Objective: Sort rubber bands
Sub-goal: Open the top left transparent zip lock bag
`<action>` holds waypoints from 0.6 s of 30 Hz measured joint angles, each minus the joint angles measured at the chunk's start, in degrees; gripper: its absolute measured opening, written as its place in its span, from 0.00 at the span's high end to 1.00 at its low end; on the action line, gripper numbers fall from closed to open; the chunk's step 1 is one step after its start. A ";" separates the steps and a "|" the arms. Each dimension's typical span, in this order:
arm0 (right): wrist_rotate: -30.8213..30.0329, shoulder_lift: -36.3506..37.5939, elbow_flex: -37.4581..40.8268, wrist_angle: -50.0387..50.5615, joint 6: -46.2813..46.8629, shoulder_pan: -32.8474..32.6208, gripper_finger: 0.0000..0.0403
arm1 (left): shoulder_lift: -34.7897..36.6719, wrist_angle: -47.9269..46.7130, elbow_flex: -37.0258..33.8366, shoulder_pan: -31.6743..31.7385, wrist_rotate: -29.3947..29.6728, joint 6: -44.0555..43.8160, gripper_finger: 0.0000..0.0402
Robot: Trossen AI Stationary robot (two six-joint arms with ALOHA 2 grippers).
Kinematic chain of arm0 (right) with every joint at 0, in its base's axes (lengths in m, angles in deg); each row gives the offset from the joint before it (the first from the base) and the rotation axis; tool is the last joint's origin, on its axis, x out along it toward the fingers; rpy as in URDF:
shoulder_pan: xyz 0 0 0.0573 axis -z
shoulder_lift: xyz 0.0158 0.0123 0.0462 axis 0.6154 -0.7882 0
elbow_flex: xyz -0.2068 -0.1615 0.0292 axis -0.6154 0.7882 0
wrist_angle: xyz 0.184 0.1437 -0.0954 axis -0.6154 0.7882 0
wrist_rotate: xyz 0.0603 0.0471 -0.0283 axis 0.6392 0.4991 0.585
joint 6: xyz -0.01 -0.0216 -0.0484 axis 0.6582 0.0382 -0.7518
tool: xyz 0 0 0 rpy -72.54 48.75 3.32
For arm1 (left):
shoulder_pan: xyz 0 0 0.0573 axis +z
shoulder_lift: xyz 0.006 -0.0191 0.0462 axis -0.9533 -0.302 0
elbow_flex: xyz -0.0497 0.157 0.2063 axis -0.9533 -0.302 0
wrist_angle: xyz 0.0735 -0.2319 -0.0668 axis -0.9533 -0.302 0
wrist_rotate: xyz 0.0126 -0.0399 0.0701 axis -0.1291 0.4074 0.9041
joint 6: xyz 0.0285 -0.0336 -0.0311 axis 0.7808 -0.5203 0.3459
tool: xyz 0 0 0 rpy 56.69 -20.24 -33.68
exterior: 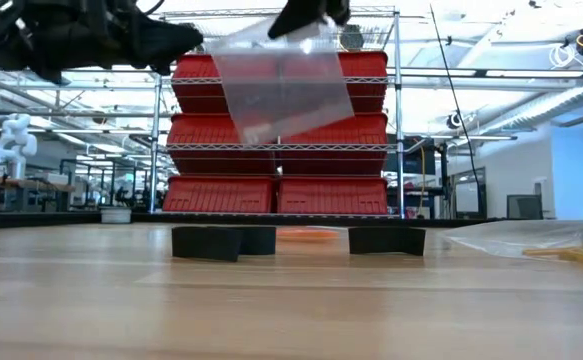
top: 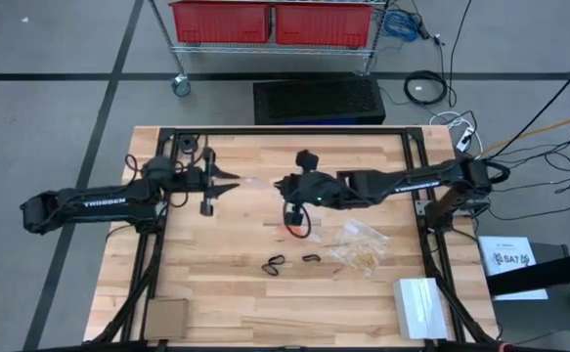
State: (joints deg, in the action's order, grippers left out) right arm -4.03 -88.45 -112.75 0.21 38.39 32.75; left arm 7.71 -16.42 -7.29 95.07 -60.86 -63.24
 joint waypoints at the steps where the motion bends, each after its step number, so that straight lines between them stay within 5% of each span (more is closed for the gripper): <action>1: 0.04 0.51 0.00 -0.45 -0.01 -0.43 1.00 | -0.02 1.33 -0.68 0.00 -0.66 -0.24 0.76; 18: 0.88 0.95 0.04 -4.99 -1.74 -1.91 1.00 | -0.20 9.10 -1.41 -1.46 -4.92 -5.53 0.76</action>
State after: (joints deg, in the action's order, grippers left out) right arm -3.15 -87.50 -112.72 -4.78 36.65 30.85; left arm 7.52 -7.32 -8.71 93.61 -65.78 -68.77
